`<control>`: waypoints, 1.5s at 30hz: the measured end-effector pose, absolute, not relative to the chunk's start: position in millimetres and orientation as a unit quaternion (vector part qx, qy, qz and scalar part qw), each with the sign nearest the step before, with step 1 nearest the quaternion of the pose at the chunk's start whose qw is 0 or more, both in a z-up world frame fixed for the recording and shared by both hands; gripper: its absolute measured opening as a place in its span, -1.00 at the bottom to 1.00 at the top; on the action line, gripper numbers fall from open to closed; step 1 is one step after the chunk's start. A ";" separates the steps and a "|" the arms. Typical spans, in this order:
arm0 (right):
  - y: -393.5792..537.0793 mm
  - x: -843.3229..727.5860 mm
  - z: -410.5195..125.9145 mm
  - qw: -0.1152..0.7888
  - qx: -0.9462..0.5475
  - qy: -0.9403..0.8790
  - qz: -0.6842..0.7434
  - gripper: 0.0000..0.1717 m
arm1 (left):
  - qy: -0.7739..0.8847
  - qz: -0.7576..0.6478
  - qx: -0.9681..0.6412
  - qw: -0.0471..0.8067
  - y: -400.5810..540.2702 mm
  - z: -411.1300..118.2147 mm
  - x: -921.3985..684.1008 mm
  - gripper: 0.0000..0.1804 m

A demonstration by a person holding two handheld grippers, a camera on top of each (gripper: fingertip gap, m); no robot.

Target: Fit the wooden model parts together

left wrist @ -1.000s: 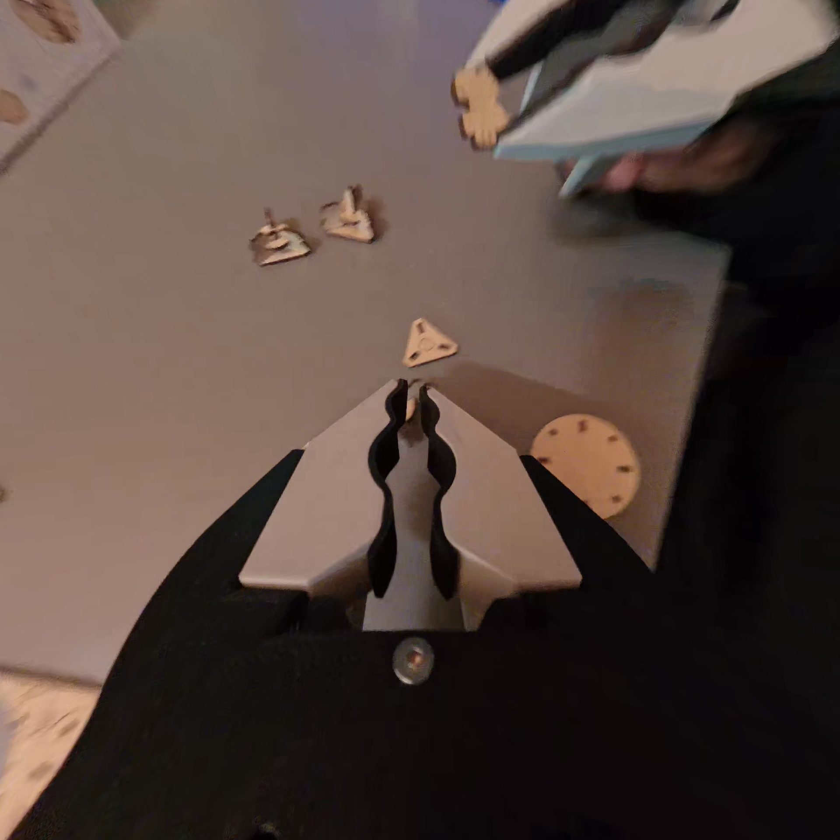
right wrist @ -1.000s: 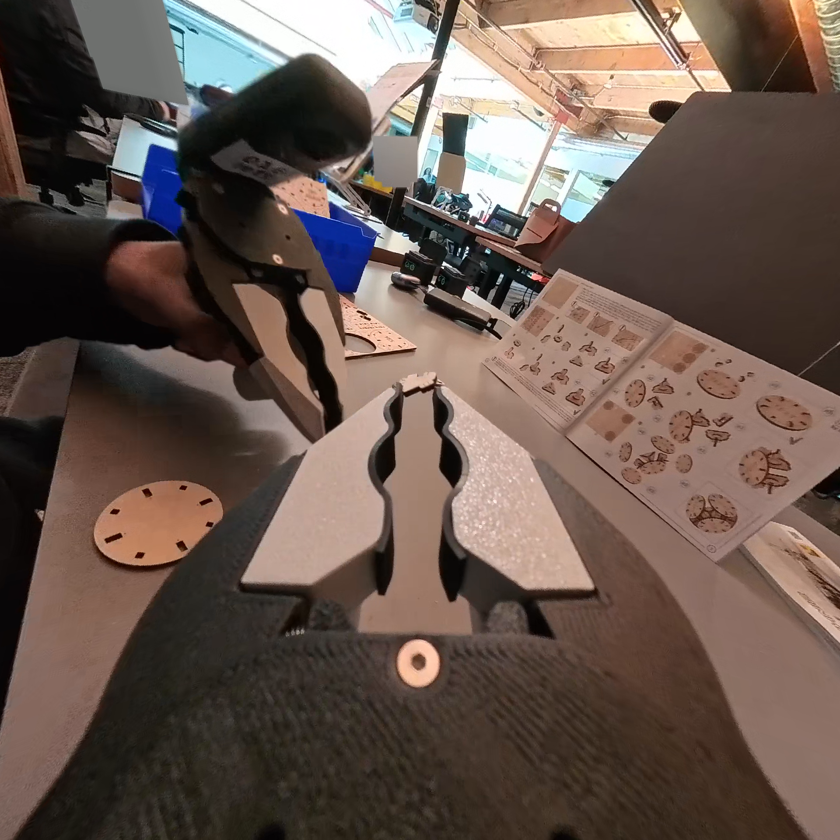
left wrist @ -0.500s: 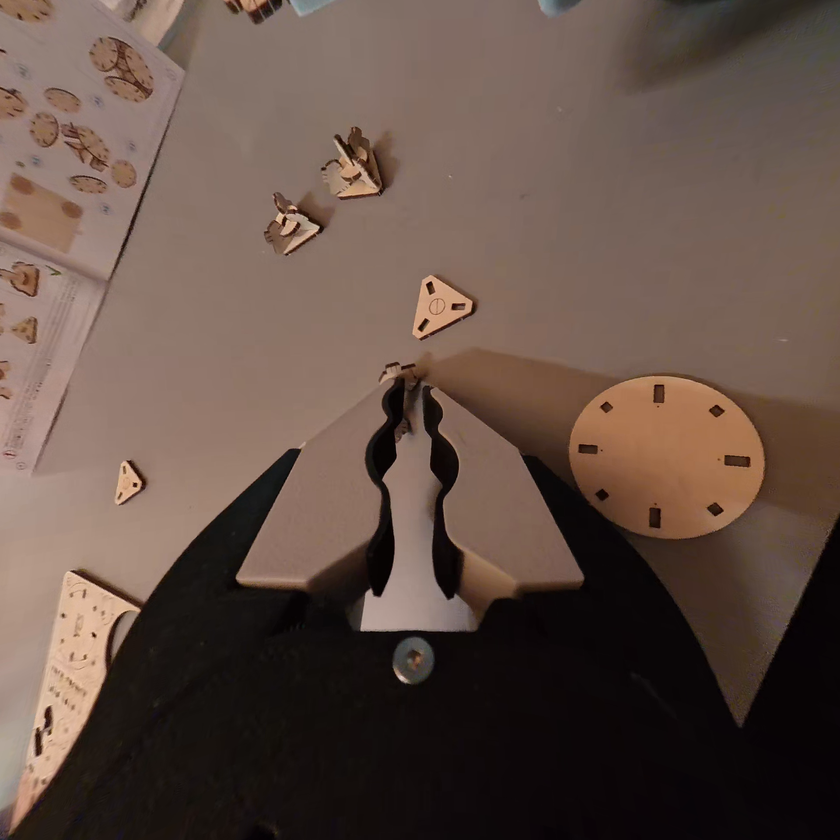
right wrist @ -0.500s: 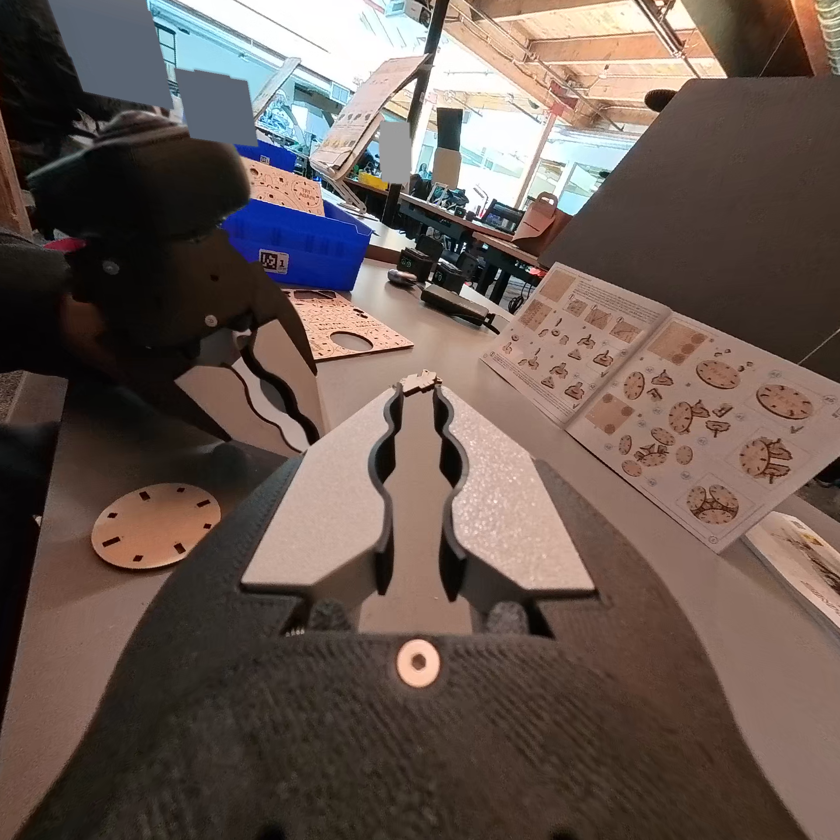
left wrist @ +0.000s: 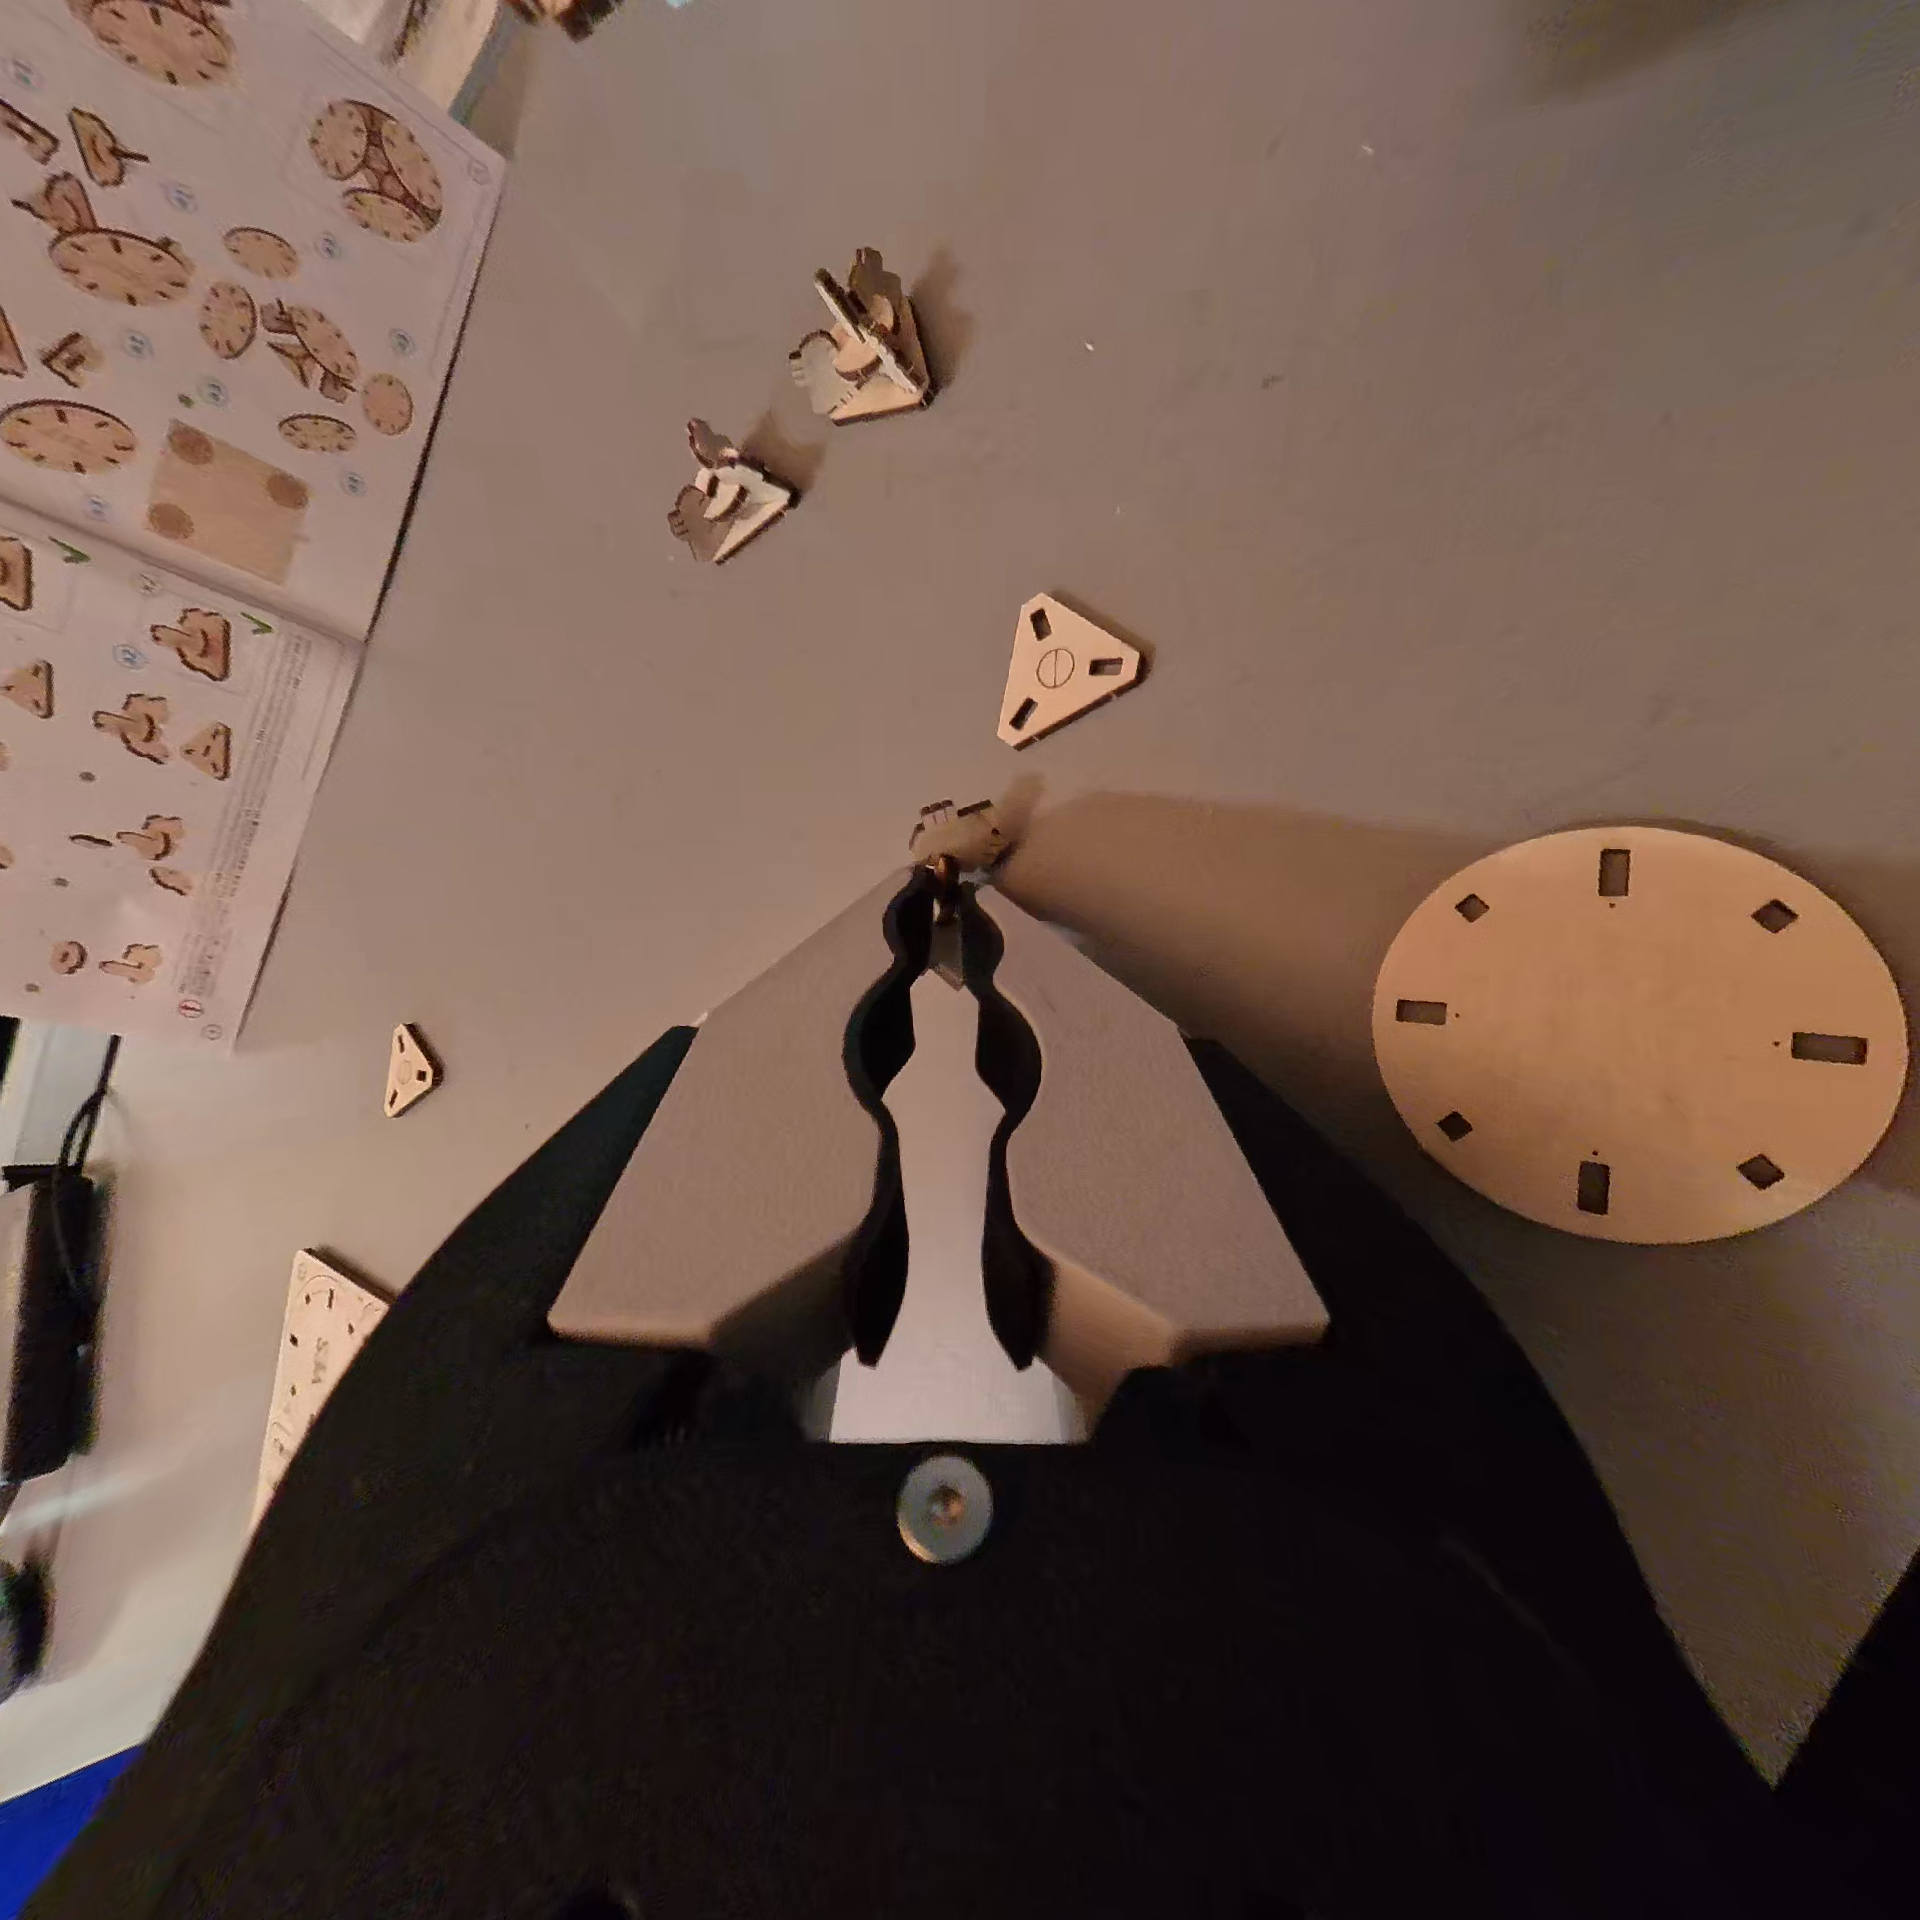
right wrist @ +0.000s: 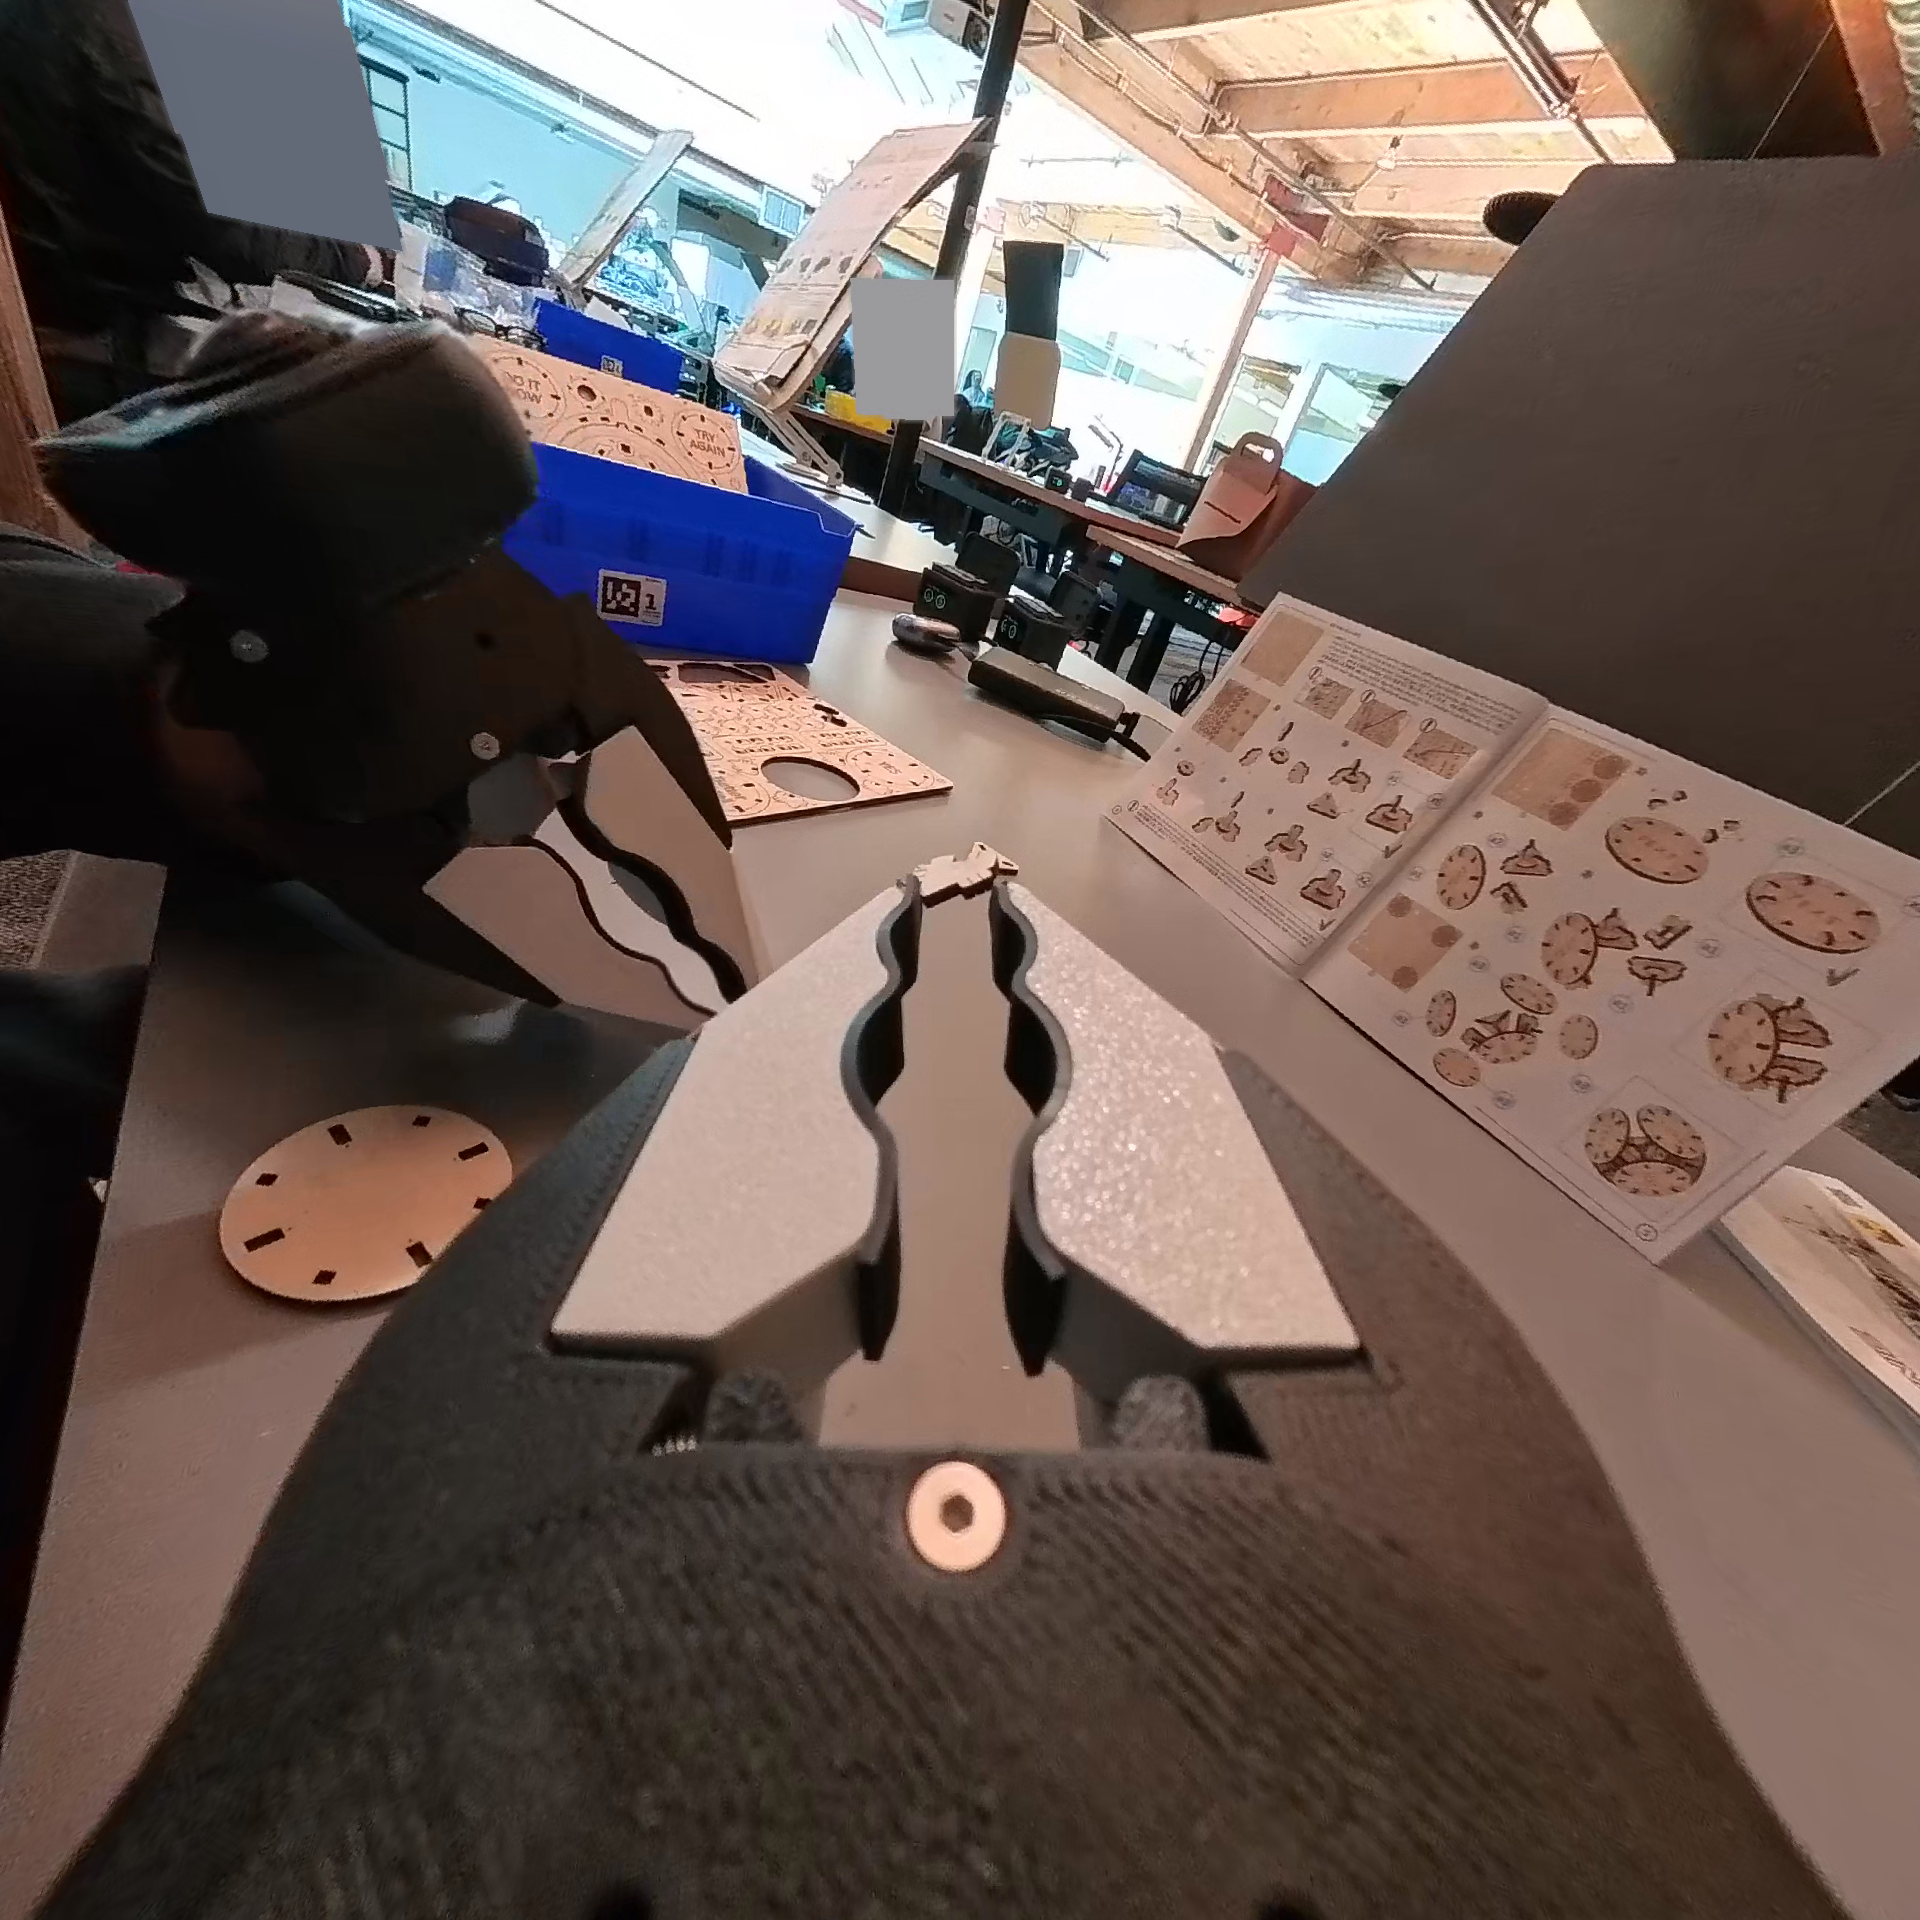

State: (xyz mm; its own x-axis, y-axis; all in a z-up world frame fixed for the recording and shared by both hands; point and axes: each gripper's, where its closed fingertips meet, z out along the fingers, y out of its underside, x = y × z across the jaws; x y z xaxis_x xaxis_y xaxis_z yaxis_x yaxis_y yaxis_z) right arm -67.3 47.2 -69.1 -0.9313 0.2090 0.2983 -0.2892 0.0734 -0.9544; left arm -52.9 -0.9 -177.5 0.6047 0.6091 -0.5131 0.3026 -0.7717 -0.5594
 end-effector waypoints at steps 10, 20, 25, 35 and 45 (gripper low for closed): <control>50.7 -67.6 -65.1 0.121 0.005 -0.703 0.701 -0.87 | -0.292 0.246 -0.767 0.517 12.2 -102.9 -44.1 -0.99; 26.2 -22.8 -48.6 -0.131 -0.028 -0.656 0.743 -0.89 | -0.294 -0.171 -0.433 0.835 -11.5 -30.2 -22.2 -1.00; 18.3 -21.7 -52.1 -0.200 -0.072 -0.647 0.732 -0.89 | -0.302 -0.170 -0.469 0.812 5.7 -41.9 -21.9 -0.99; 17.3 -26.1 -60.7 -0.309 -0.125 -0.629 0.703 -1.00 | -0.310 -0.156 -0.472 0.810 2.5 -45.6 -26.0 -1.00; 15.6 -23.4 -63.6 -0.397 -0.170 -0.615 0.659 -1.00 | -0.308 -0.090 -0.527 0.787 4.8 -51.6 -26.3 -1.00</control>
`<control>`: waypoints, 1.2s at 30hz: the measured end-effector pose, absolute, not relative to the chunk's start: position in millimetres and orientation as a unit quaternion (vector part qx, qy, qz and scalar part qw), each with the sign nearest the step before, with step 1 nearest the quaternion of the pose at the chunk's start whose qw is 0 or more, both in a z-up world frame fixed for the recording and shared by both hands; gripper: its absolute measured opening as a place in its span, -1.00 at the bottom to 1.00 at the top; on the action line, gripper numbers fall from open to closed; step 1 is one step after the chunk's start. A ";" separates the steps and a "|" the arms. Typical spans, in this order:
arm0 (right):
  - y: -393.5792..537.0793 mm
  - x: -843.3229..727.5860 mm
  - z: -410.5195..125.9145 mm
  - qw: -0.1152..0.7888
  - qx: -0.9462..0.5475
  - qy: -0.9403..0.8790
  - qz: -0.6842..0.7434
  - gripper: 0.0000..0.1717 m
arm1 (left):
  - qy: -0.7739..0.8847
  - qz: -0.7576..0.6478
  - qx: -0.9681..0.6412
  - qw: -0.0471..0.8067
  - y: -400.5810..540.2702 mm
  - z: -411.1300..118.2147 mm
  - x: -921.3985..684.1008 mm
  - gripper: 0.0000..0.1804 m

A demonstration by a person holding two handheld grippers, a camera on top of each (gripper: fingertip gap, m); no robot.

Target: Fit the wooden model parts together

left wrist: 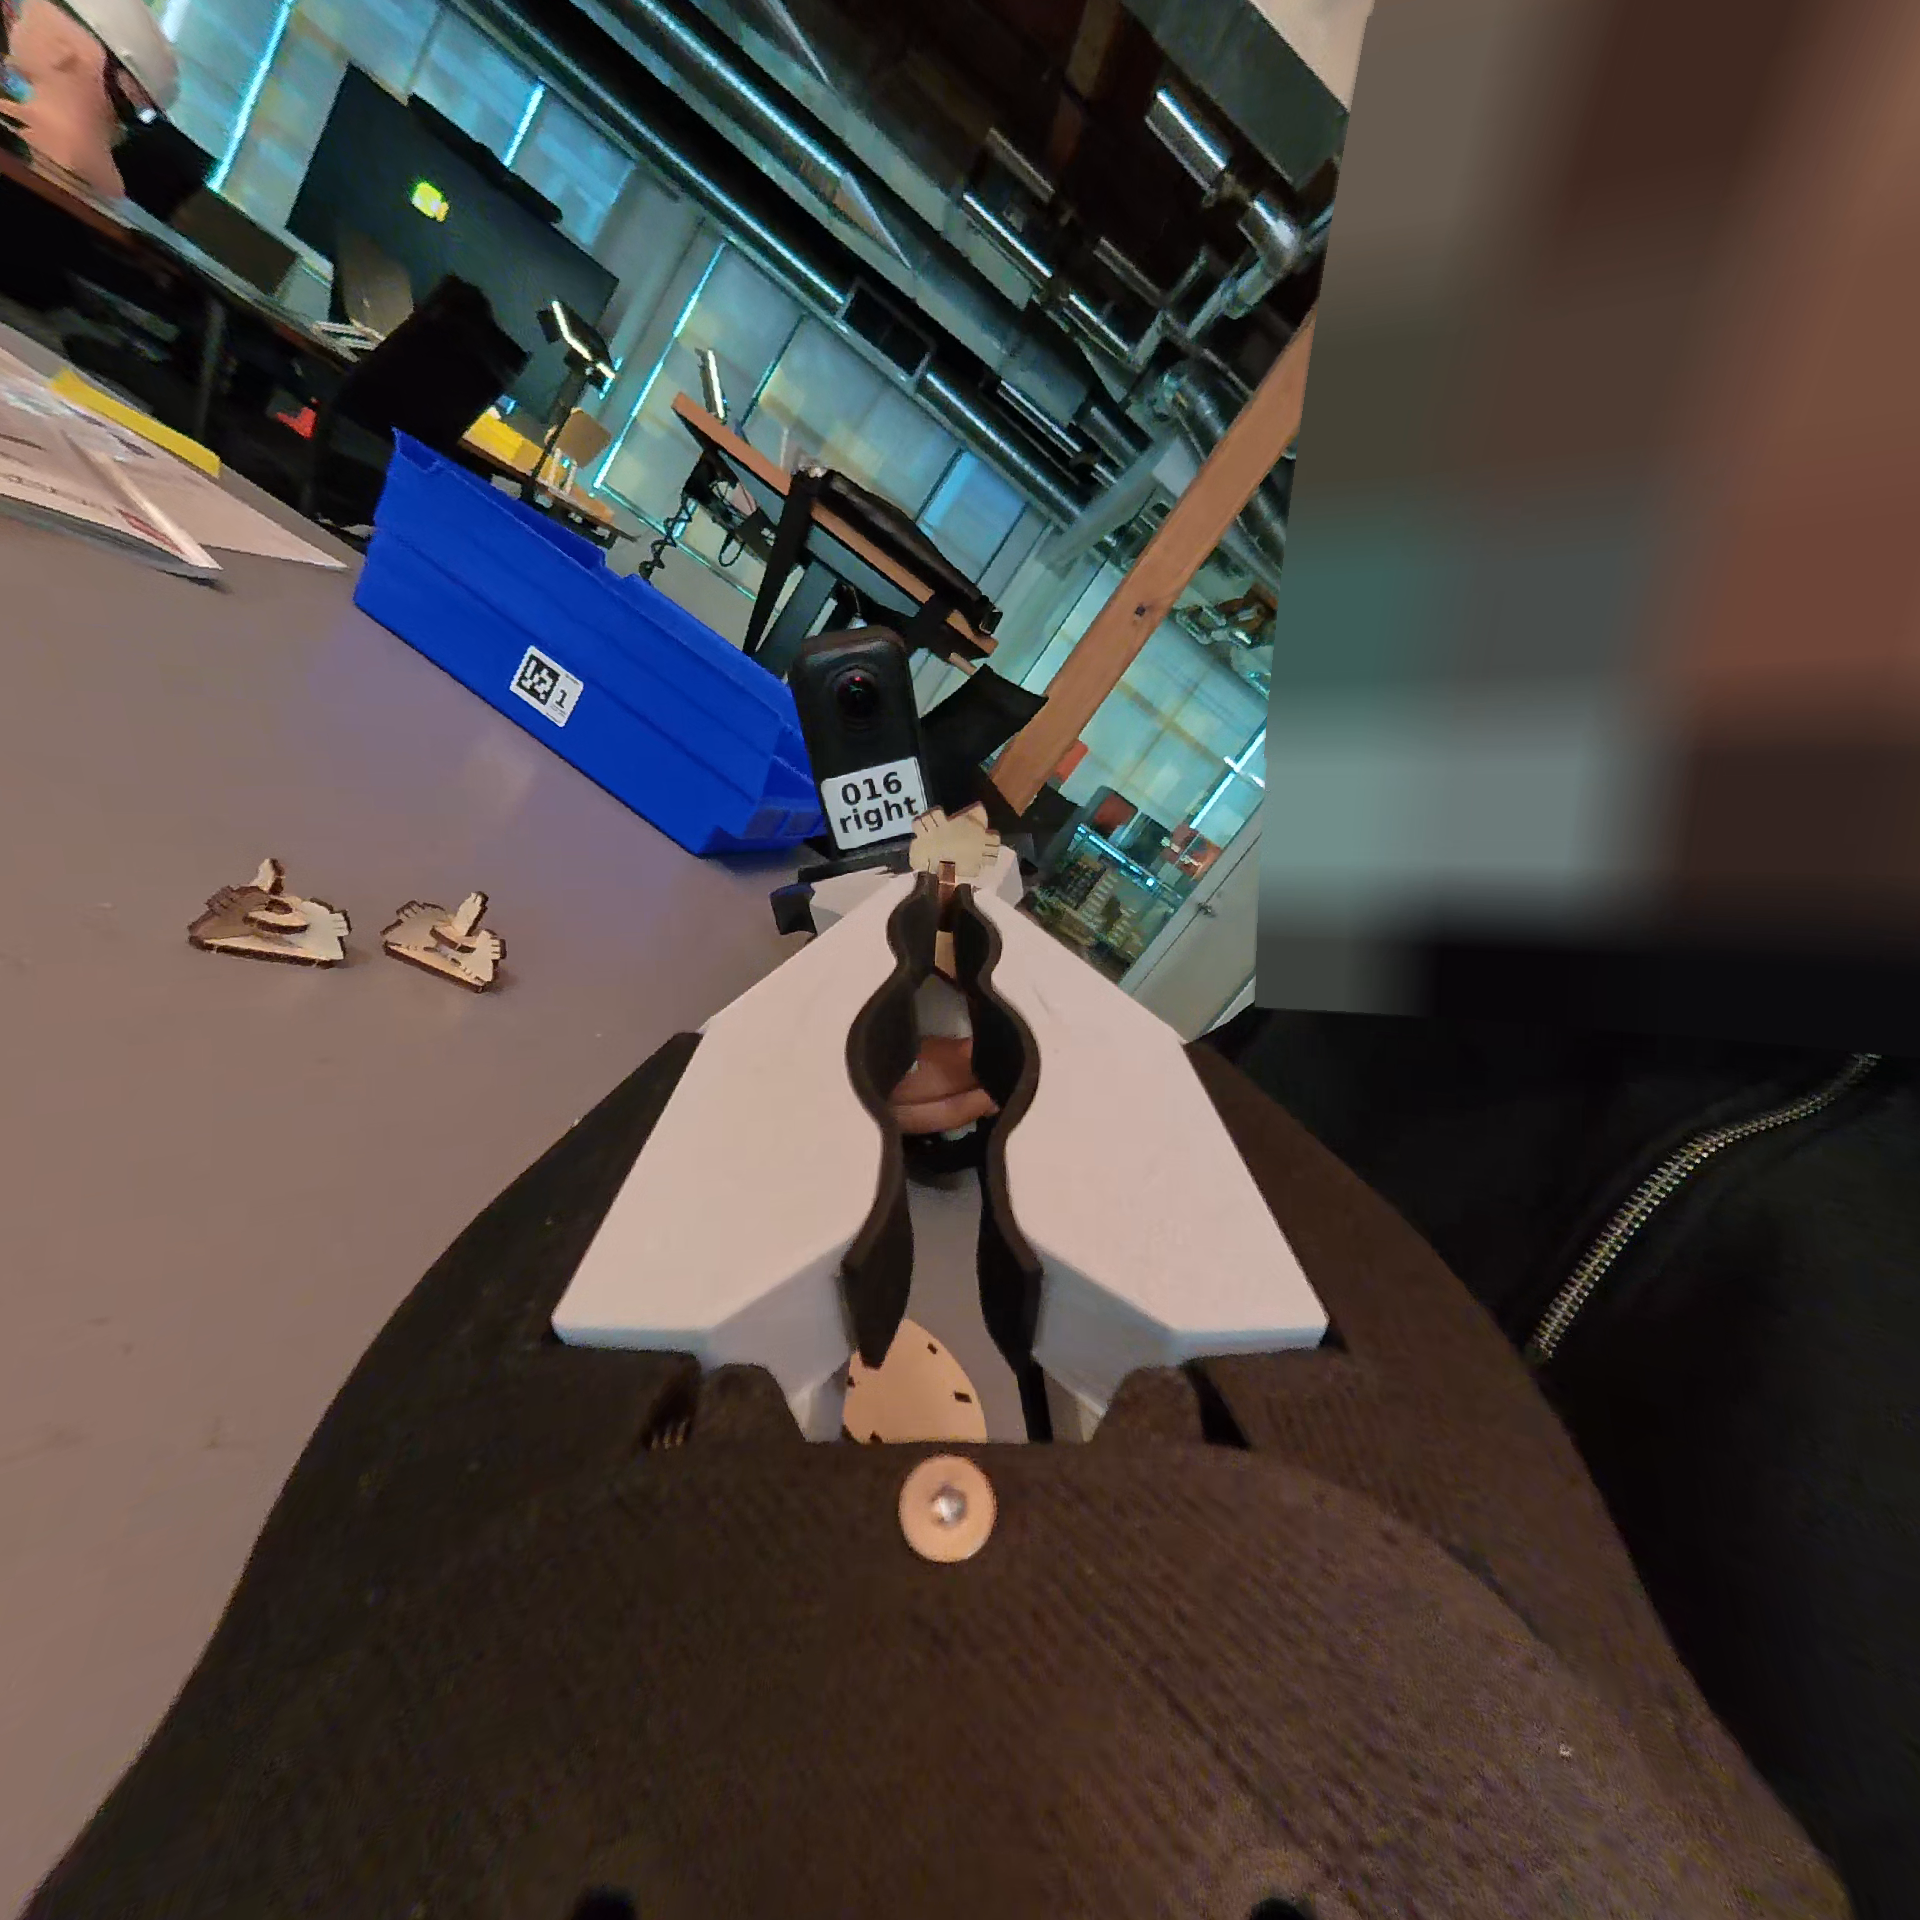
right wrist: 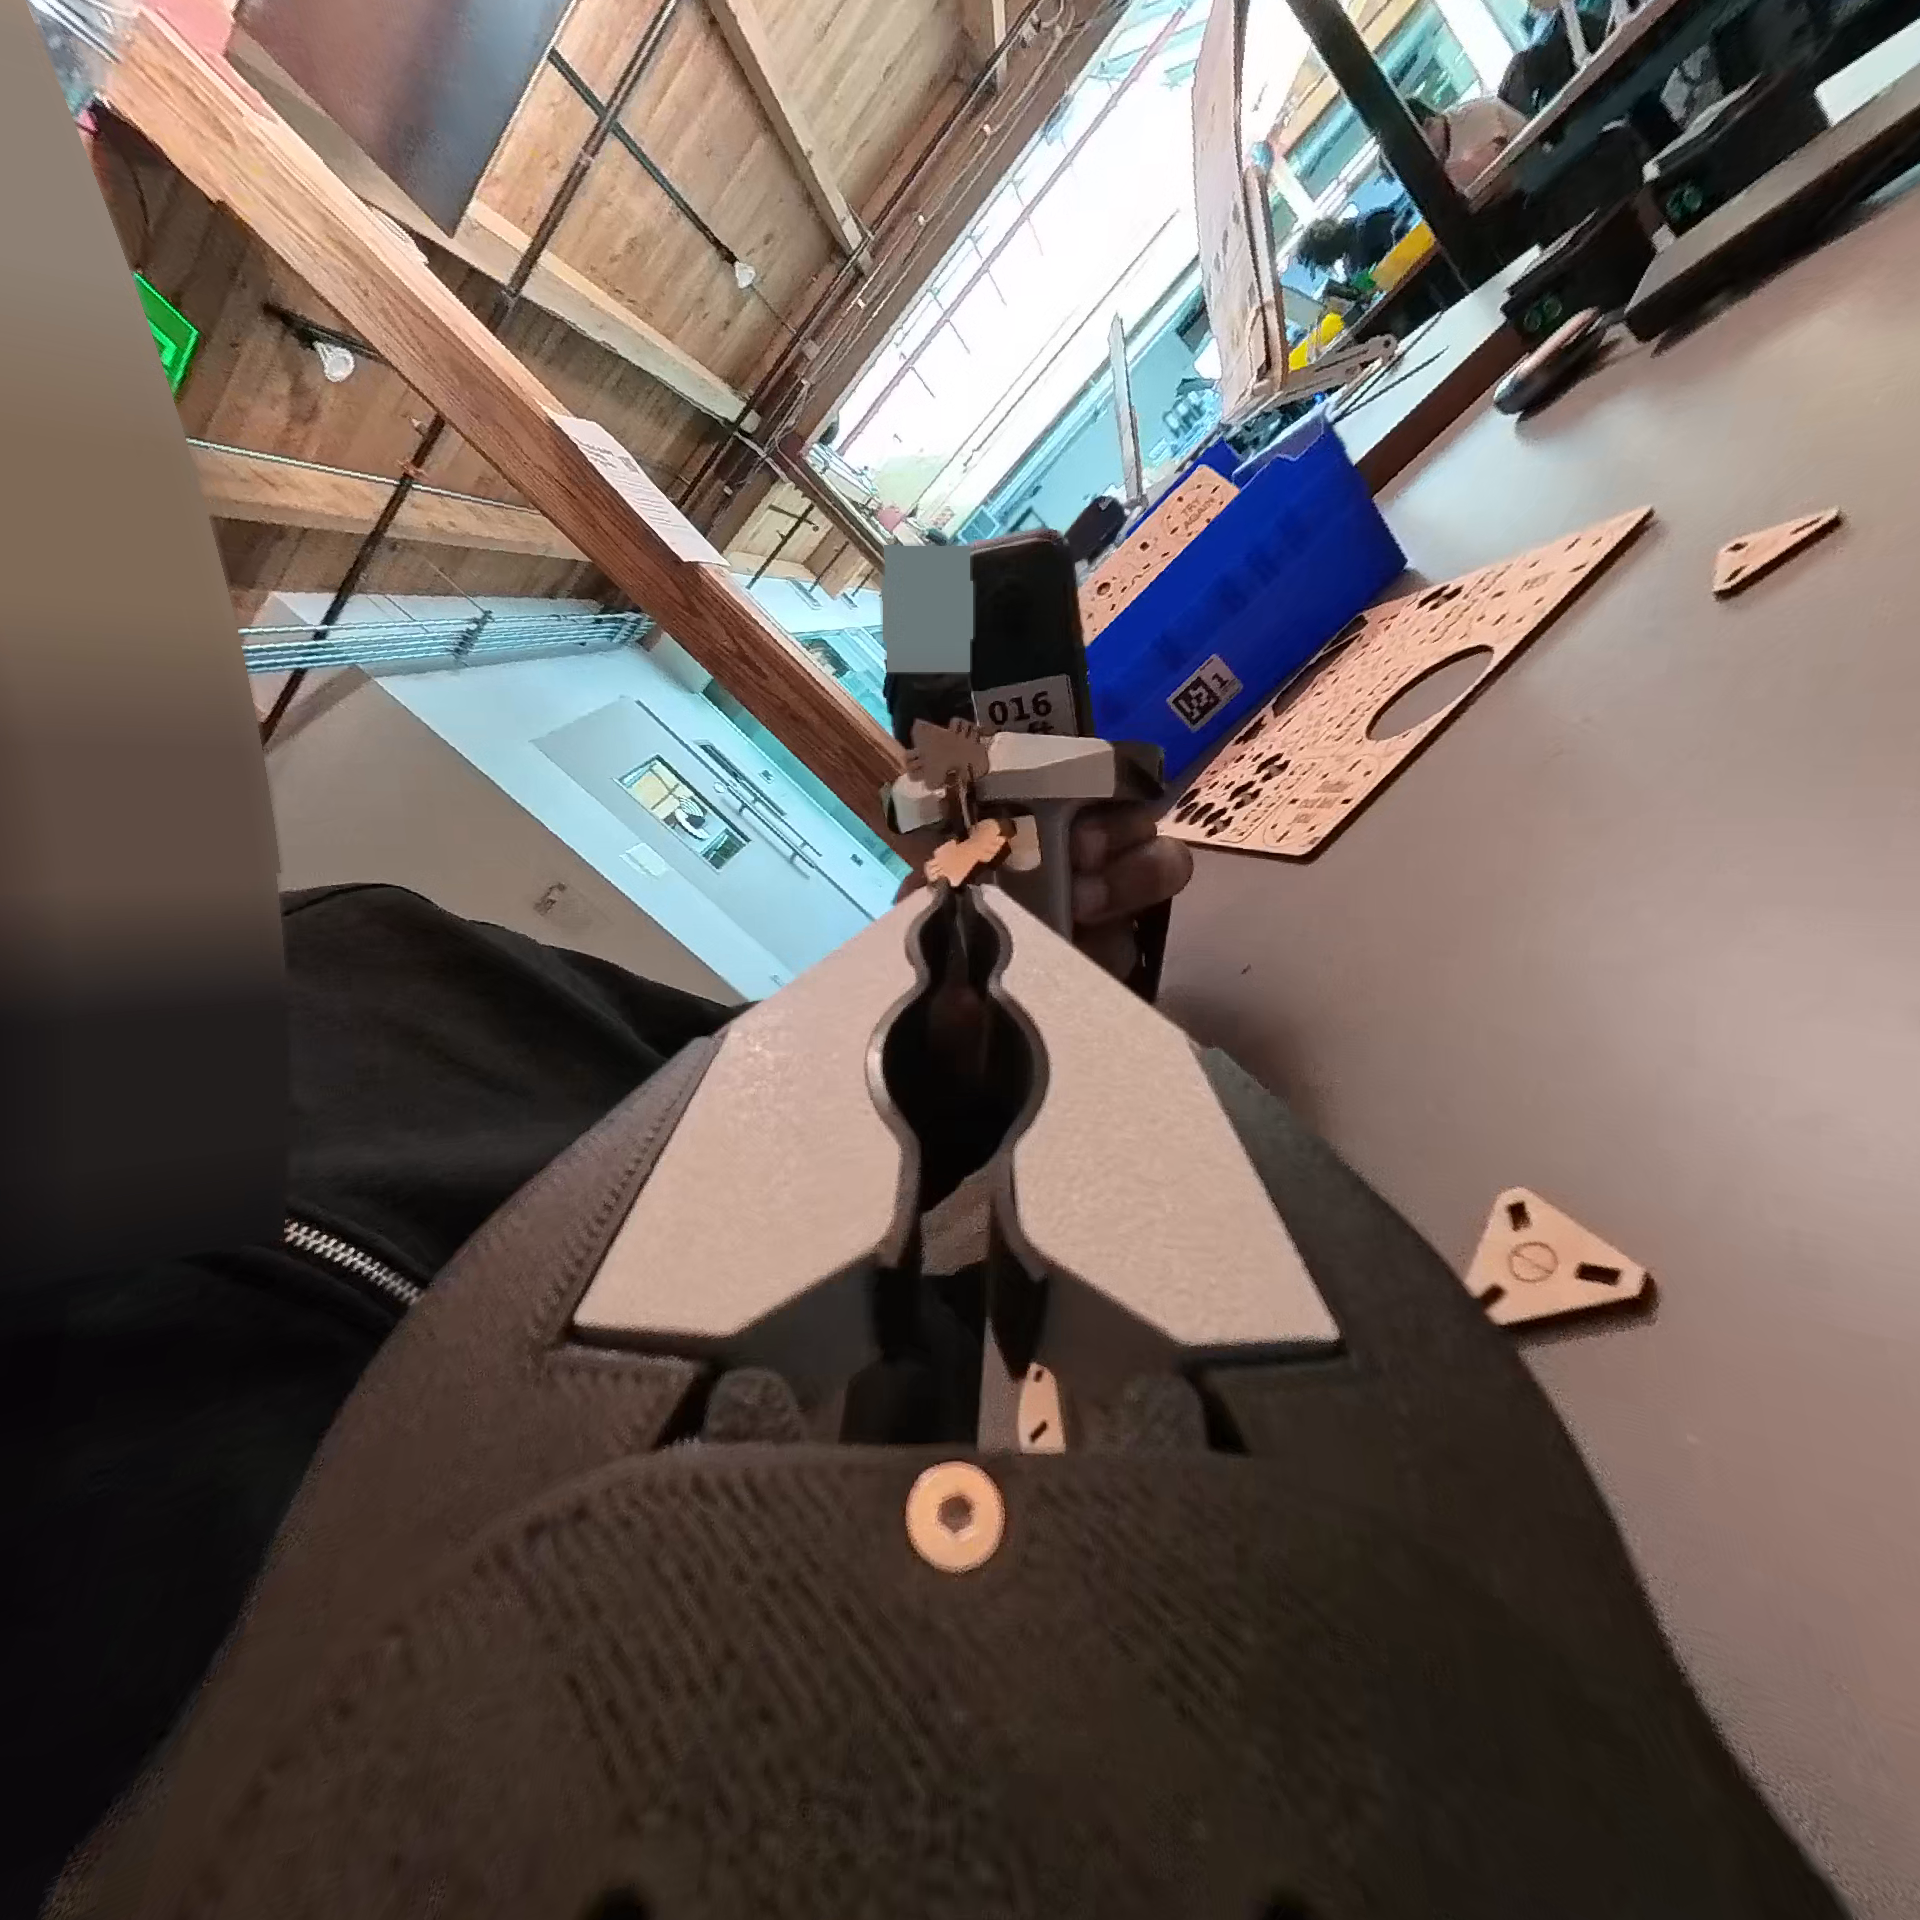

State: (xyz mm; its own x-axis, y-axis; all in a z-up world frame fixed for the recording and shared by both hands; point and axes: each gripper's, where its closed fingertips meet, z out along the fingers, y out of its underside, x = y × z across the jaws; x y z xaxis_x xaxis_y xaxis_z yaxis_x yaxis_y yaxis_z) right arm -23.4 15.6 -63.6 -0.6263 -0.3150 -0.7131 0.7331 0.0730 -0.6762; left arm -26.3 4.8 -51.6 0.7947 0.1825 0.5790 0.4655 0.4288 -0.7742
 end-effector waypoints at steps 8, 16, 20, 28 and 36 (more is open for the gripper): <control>19.1 -22.8 -76.2 0.441 0.184 0.624 -0.618 -1.00 | -0.311 -0.053 -0.572 0.757 10.5 -62.1 -27.4 -1.00; 20.0 -25.8 -82.6 0.455 0.193 0.621 -0.609 -1.00 | -0.320 -0.040 -0.577 0.751 9.6 -64.9 -30.0 -1.00; 19.7 -24.1 -108.3 0.365 0.174 0.715 -0.571 -1.00 | -0.348 -0.026 -0.551 0.758 -4.4 -64.9 -39.5 -1.00; 24.0 -8.0 -172.6 0.184 0.114 0.884 -0.414 -0.98 | -0.362 -0.016 -0.551 0.752 -6.6 -69.3 -43.4 -1.00; 27.1 -11.5 -168.8 0.119 0.019 0.893 -0.434 -0.63 | -0.365 -0.025 -0.539 0.759 -9.9 -68.2 -43.1 -1.00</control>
